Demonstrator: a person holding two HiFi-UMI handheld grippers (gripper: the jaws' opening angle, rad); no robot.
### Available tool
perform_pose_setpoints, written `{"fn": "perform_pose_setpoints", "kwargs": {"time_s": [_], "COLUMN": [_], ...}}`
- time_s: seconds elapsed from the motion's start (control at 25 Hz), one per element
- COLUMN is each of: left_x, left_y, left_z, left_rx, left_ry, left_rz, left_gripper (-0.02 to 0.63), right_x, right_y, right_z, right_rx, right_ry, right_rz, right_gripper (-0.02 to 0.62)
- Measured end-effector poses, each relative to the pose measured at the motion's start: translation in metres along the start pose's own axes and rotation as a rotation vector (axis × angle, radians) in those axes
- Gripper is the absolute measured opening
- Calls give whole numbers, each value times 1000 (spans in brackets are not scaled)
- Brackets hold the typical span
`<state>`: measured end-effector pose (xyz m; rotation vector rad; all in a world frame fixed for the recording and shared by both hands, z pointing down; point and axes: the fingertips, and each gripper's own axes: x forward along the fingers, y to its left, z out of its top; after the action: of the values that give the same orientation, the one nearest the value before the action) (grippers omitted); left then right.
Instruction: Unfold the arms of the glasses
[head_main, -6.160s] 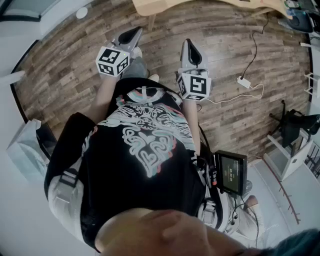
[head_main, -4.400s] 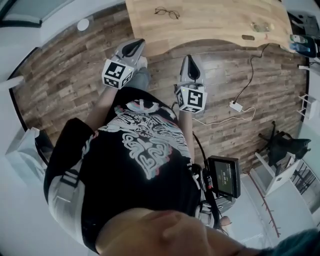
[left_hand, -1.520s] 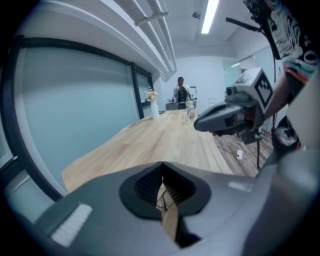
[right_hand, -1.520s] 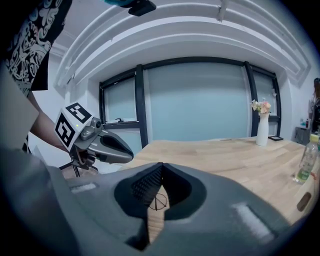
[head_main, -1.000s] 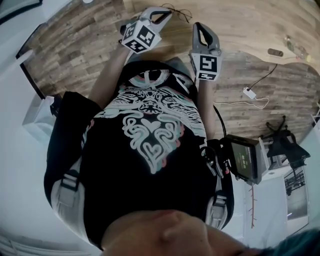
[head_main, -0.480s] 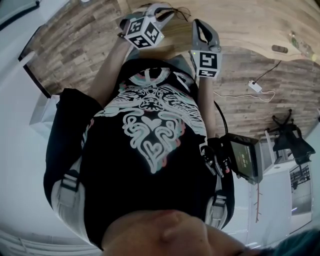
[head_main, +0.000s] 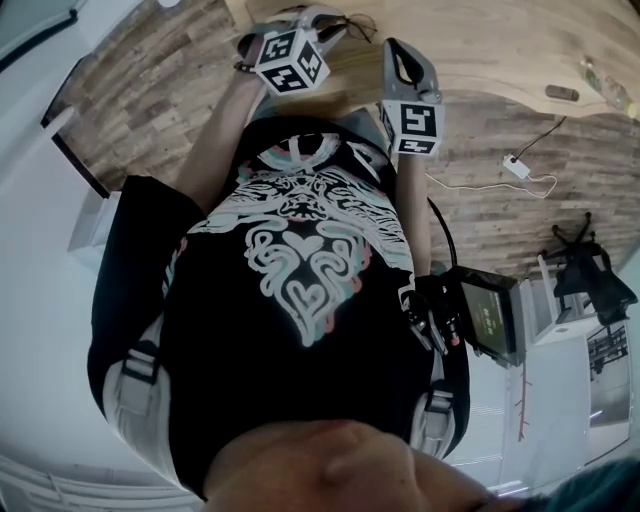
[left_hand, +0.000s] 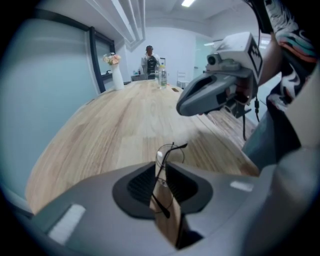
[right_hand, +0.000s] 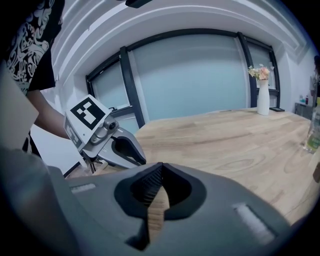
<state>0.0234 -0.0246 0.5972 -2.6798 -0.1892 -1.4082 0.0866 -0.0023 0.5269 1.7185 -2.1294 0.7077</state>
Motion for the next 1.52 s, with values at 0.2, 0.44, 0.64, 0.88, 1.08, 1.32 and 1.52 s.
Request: {"fn": "perform_pose_setpoints", "kwargs": {"time_s": [0.2,0.44,0.64,0.88,1.08,1.32,1.52], "left_x": [2,6,8,7,5,5,5], "left_y": [0,0,0,-4,-4,-6,-14], "left_z": [-3,-4,-5,-10,-11,-9,-10], "left_rx": [9,32,50,32,27,42,91], "left_ry": [23,46,64,85,85,78,76], "left_rz": [-15,-25,-24,-64,-67,-69,-82], "left_gripper": [29,29,24,-5,-6,-6,-6], "right_x": [0,0,-1,2,4,7,18], "right_y": [2,7,6,7,4,7,13], "right_z": [-4,-4,-7,-1,-11,-20,-29], "right_rx": [6,4,7,-5,-7,-26,-69], "right_ry": [7,4,10,-2,30,62,131], "right_rz": [2,19,14,24,27,63,197], "right_gripper": [-2,-2,-2,-2,-2,-2,-2]}}
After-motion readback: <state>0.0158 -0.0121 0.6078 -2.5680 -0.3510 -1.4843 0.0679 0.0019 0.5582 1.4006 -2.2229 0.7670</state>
